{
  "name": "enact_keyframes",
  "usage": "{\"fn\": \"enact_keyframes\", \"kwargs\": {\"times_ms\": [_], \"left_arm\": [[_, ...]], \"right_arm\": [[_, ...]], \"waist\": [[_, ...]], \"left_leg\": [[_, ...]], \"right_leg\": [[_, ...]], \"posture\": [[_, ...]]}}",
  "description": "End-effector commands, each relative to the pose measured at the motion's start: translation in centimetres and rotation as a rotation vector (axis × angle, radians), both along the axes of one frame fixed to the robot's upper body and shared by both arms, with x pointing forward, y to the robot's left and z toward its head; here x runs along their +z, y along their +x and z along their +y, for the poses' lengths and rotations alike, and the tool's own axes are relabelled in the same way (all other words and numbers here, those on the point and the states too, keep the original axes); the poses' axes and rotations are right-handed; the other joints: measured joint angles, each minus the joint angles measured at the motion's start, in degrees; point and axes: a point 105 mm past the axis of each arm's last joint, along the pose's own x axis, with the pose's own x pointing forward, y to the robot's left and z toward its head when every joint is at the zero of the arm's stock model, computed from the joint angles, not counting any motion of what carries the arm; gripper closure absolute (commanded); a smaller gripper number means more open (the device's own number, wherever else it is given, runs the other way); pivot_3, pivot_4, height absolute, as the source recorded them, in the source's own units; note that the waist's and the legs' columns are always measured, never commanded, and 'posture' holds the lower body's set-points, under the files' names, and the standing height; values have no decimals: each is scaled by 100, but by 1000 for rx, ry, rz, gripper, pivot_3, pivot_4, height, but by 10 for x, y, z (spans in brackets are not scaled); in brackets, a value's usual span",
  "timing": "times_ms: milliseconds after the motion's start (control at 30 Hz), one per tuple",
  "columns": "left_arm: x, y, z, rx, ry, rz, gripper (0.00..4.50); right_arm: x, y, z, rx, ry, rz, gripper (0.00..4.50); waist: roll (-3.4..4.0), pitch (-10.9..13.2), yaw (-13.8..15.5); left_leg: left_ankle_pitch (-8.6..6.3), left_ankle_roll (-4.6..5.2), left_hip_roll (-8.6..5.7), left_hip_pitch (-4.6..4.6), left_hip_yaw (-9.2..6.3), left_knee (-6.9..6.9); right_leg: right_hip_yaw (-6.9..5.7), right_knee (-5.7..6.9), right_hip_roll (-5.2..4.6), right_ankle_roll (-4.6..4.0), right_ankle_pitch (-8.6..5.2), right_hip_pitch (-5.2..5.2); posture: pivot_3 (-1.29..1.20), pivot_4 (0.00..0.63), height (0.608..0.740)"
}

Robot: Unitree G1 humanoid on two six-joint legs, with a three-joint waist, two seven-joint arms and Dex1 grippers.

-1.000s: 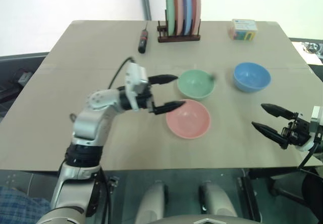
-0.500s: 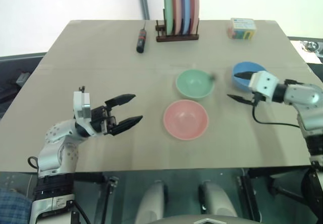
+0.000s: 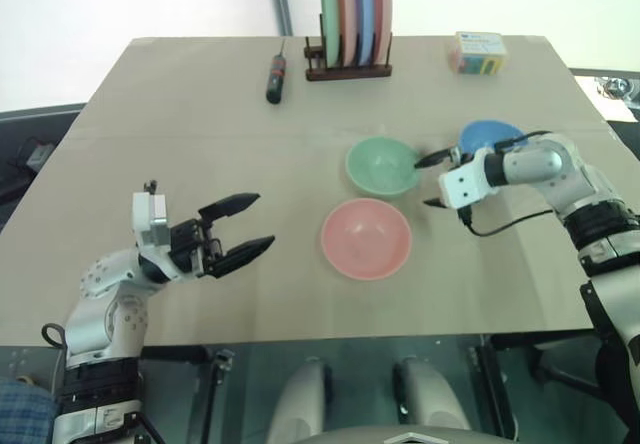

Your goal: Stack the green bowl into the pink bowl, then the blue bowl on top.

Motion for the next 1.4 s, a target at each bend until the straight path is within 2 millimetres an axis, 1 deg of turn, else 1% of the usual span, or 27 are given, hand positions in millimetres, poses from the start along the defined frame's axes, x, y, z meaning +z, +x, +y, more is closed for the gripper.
{"fn": "enact_keyframes", "kwargs": {"times_ms": [33, 300, 400, 433, 500, 600, 633, 667, 700, 733, 867, 933, 1033, 1100, 1200, 1267, 1333, 1400], "left_arm": [[8, -7, 6, 34, 8, -48, 36], [6, -10, 17, 124, 11, -51, 36], [6, -13, 20, 137, 21, -54, 36], [6, -13, 20, 141, 19, -61, 0], [9, -14, 21, 155, 9, -76, 0], [13, -14, 22, 165, -11, -88, 0], [14, -15, 22, 165, -22, -93, 0], [15, -16, 21, 163, -31, -97, 0], [17, -16, 20, 158, -42, -104, 0], [18, -17, 20, 154, -50, -110, 0], [21, -18, 17, 137, -79, -134, 0], [20, -17, 16, 132, -78, -130, 0], [17, -15, 15, 127, -72, -121, 0], [15, -13, 14, 121, -68, -112, 0], [13, -10, 13, 107, -60, -102, 0], [12, -6, 12, 94, -52, -97, 0], [11, 0, 10, 82, -45, -100, 0], [12, 8, 7, 67, -44, -101, 0]], "right_arm": [[12, 1, 13, 73, -29, -44, 817], [10, 2, 37, 133, -66, -30, 817], [8, 2, 43, 143, -75, -17, 817], [8, 2, 44, 143, -77, -12, 1228], [6, 3, 44, 142, -91, -3, 1862], [5, 2, 45, 144, -90, 3, 3138], [5, 2, 45, 146, -91, 6, 3419], [4, 2, 44, 146, -94, 11, 4005], [3, 2, 44, 146, -97, 13, 4354], [3, 1, 43, 147, -98, 15, 4442], [4, 0, 42, 155, -104, 10, 4442], [10, 1, 44, 167, -91, -28, 4442], [28, 1, 45, 179, -74, -73, 4442], [49, -7, 47, 209, -67, -99, 4442], [72, -28, 52, 256, -54, -102, 4442], [80, -50, 56, 283, -47, -67, 4442], [81, -75, 59, 310, -45, 2, 4442], [76, -100, 64, 340, -50, 80, 4442]], "waist": [[0, 0, -10], [0, 0, -3], [0, 0, 1], [0, 0, 4], [0, 0, 6], [1, 0, 4], [1, 0, 2], [1, 0, 1], [2, 1, 0], [1, 1, 0], [1, 1, 0], [1, 1, 0], [2, 1, 0], [4, 3, 4], [12, 9, 11], [12, 8, 28], [9, 7, 38], [9, 7, 57]], "left_leg": [[0, 0, 1, 2, -1, -4], [1, -1, 4, 14, -2, -21], [1, -1, 4, 14, -4, -21], [1, -1, 4, 14, -4, -22], [1, -1, 3, 14, -4, -24], [1, -1, 3, 14, -4, -25], [1, -1, 3, 14, -4, -25], [1, -1, 3, 15, -4, -25], [1, -1, 3, 15, -4, -25], [1, -1, 3, 15, -3, -25], [1, -1, 3, 16, -3, -27], [1, -2, 3, 16, -3, -27], [1, -2, 3, 16, -3, -27], [1, -2, 3, 16, -3, -27], [1, -1, 4, 12, -6, -28], [1, -1, 6, 11, -11, -30], [0, -1, 9, 12, -16, -32], [1, -1, 7, 10, -18, -30]], "right_leg": [[3, 0, 0, 0, 0, 0], [8, 1, 1, -3, 1, -1], [7, 0, 1, -3, 1, -1], [7, 0, 1, -3, 1, -1], [7, -2, 0, -3, 1, -1], [7, -1, 0, -4, 1, -1], [7, -1, 0, -4, 1, -1], [8, -1, 0, -4, 2, -1], [7, -1, 0, -4, 2, -1], [8, 0, 0, -4, 2, -2], [9, 0, 1, -4, 2, -2], [9, 0, 1, -4, 2, -2], [8, 0, 1, -5, 2, -2], [9, 0, 1, -4, 2, -2], [8, -1, 0, -4, 2, -5], [4, -2, -1, -4, 2, -5], [-4, -5, -1, -4, 2, -2], [-7, -5, -1, -4, 1, -1]], "posture": [[0, 150, 740], [0, 150, 740], [0, 150, 740], [0, 150, 740], [0, 150, 740], [0, 150, 740], [0, 150, 740], [0, 150, 740], [0, 150, 740], [0, 150, 740], [0, 150, 740], [0, 150, 740], [0, 150, 740], [0, 150, 740], [0, 150, 740], [0, 150, 740], [0, 150, 740], [0, 150, 740]]}}
